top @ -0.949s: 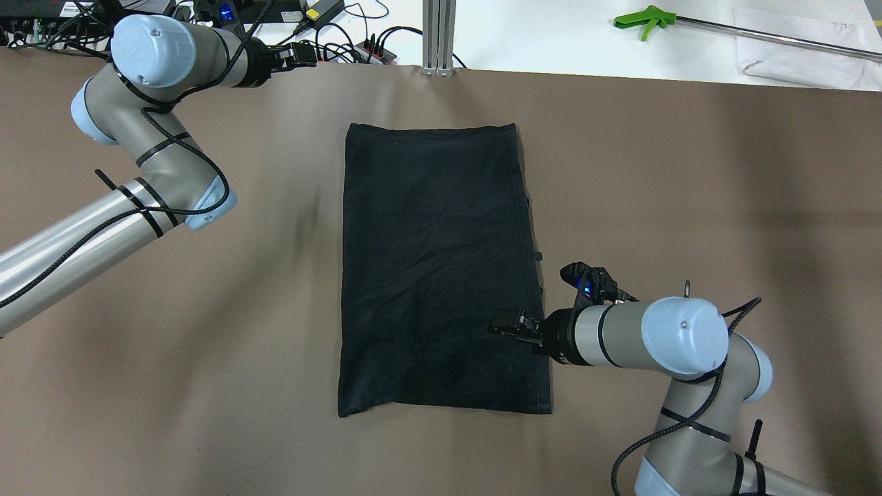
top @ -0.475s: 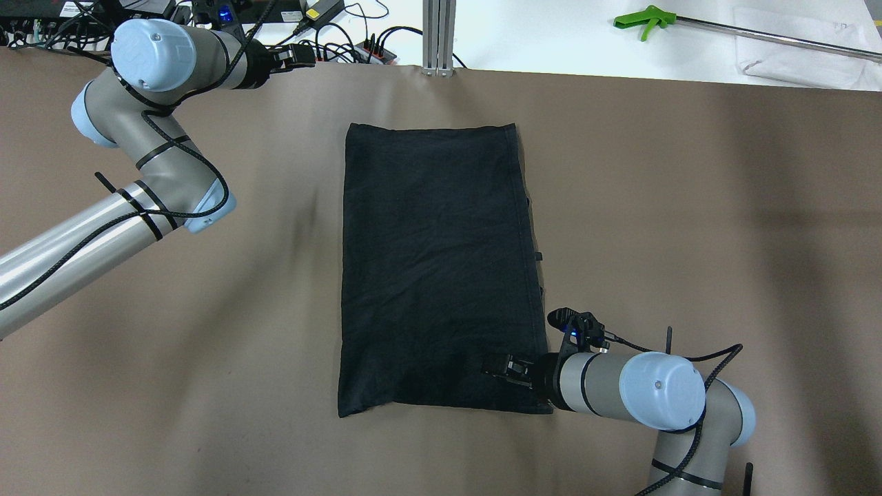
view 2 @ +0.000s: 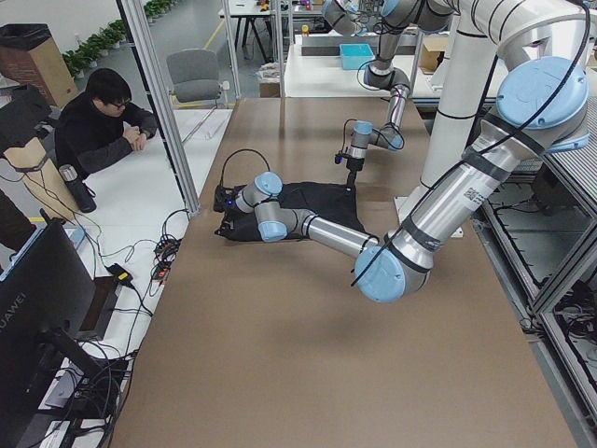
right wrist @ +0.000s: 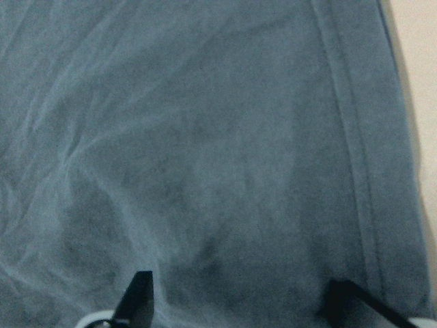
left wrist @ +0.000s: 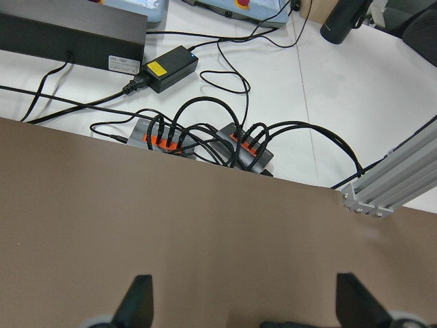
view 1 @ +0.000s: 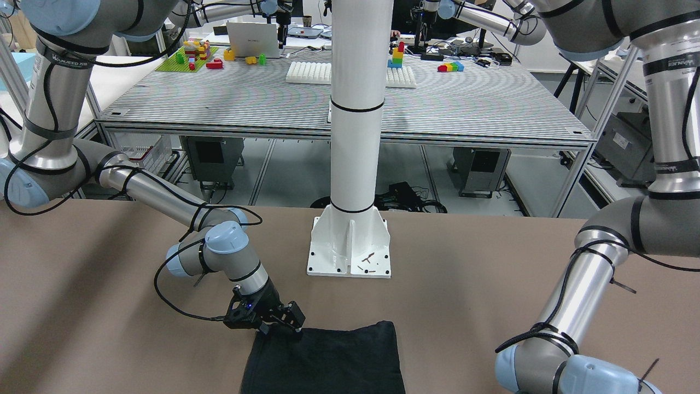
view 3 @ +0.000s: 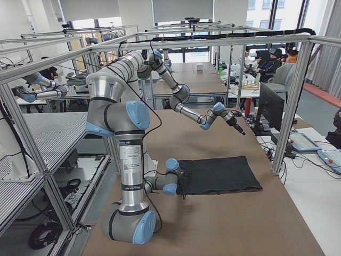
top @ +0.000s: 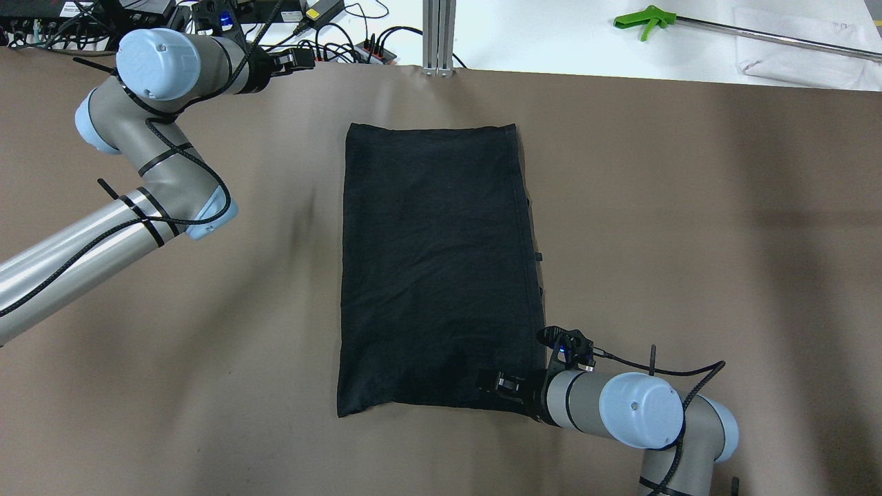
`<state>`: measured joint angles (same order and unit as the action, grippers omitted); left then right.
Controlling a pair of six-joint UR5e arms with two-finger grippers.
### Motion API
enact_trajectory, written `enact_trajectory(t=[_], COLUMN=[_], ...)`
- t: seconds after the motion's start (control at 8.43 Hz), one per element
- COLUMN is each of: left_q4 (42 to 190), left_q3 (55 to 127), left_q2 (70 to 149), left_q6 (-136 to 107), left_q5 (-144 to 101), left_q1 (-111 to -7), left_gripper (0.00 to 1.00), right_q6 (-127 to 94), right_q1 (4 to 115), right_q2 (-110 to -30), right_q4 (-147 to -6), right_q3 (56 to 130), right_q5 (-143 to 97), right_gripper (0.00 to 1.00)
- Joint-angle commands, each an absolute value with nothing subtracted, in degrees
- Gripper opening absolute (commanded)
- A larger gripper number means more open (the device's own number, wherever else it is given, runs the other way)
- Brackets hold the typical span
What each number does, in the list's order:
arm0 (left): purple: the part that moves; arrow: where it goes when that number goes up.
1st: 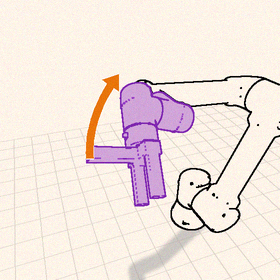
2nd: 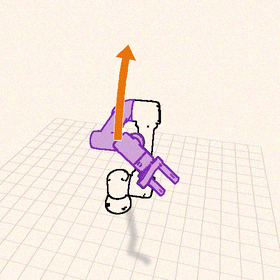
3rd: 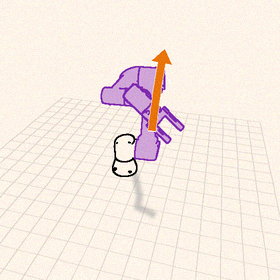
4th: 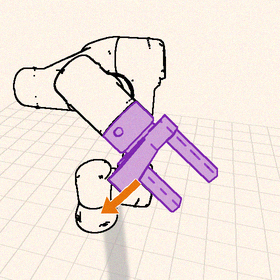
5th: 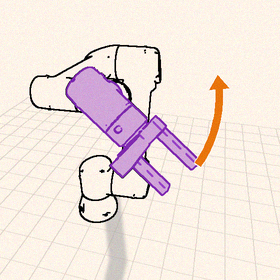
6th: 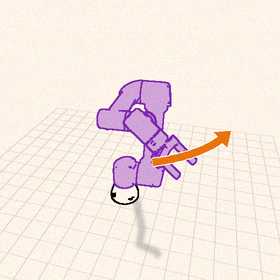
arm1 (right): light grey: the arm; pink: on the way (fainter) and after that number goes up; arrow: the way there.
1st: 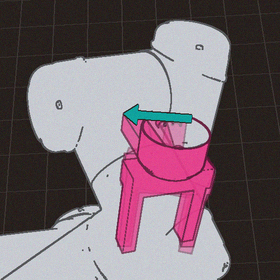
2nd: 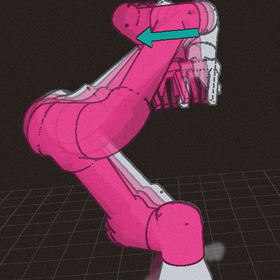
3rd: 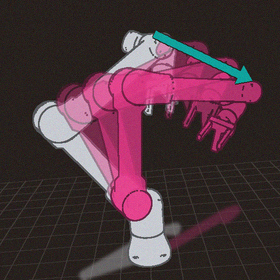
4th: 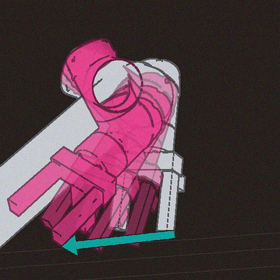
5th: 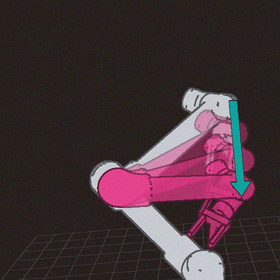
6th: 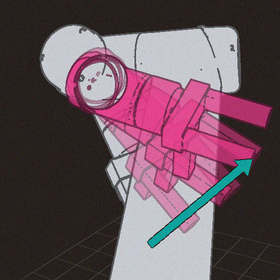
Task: Fold clothes
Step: 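Slide the right gripper down the shirt's side toward the robot, smoothing it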
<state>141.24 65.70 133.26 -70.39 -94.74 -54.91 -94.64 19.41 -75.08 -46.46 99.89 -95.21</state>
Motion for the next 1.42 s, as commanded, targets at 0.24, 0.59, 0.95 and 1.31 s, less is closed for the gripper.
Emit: enact_trajectory(t=[0.24,0.59,0.95,1.31], left_q4=[141.33,141.42,141.24,141.06], left_q3=[65.22,65.13,65.74,74.22], left_q2=[133.24,132.89,132.98,127.49], left_q6=[-70.14,-70.14,-70.14,-75.55], left_q5=[-94.22,-94.31,-95.00,-104.03], left_q1=[-54.49,-54.41,-54.49,-54.49], left_gripper=[0.94,0.94,0.94,0.94], right_q6=[-98.50,-98.52,-98.61,-97.91], right_q1=[19.16,19.60,20.13,20.13], right_q2=[-68.14,-67.24,-67.50,-68.03], right_q4=[-47.54,-47.46,-46.67,-46.76], right_q3=[96.26,95.19,95.88,98.96], right_q5=[-93.08,-93.08,-93.51,-93.69], right_gripper=[0.41,0.00,0.00,0.00])
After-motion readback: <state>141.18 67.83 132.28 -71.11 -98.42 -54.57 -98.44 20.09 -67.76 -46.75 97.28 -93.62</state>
